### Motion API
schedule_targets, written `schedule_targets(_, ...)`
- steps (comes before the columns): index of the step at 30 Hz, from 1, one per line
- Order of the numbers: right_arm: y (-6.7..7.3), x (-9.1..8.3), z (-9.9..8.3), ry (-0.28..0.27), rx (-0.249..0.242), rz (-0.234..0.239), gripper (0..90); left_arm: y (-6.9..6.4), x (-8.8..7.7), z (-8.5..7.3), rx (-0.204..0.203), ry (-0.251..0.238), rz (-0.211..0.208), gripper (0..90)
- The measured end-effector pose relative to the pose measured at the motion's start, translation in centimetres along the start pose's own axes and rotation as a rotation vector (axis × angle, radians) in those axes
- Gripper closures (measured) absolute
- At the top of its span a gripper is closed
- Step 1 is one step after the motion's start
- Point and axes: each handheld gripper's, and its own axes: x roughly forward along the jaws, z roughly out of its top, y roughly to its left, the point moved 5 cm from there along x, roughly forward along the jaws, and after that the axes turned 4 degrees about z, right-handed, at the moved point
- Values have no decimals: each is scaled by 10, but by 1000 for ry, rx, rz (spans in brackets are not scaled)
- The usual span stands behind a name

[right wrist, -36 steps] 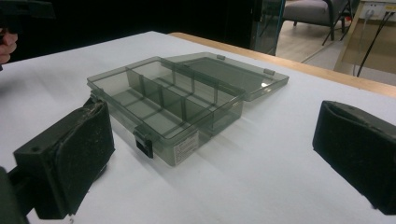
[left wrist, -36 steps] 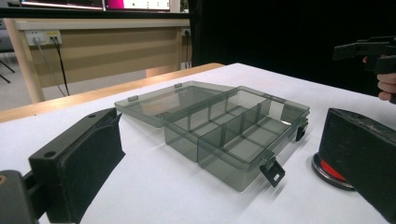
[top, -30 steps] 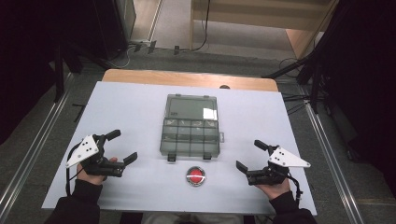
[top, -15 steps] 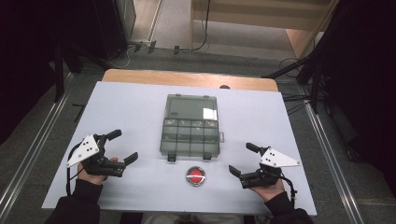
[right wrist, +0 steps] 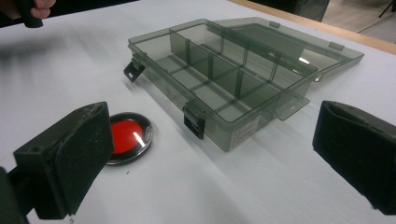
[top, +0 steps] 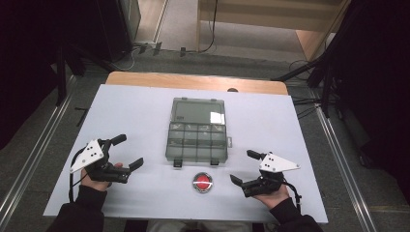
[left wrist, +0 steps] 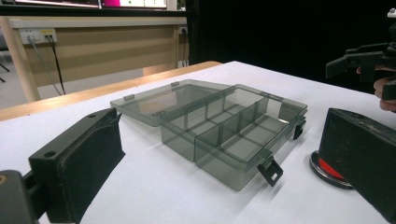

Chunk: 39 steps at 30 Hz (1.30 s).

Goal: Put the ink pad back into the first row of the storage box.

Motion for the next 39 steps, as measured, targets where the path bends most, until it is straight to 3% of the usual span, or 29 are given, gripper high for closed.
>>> schedule_targets(18,9,17,1,90,-27,42,0,0,1,-1,3,5,3,0)
schedule_targets(31,24,39,5,174,-70,100,0,0,1,-1,4,5,1,0)
schedule_targets(39,34,51,3,253,-96,147,0,0,1,-1,3,8,-1,0)
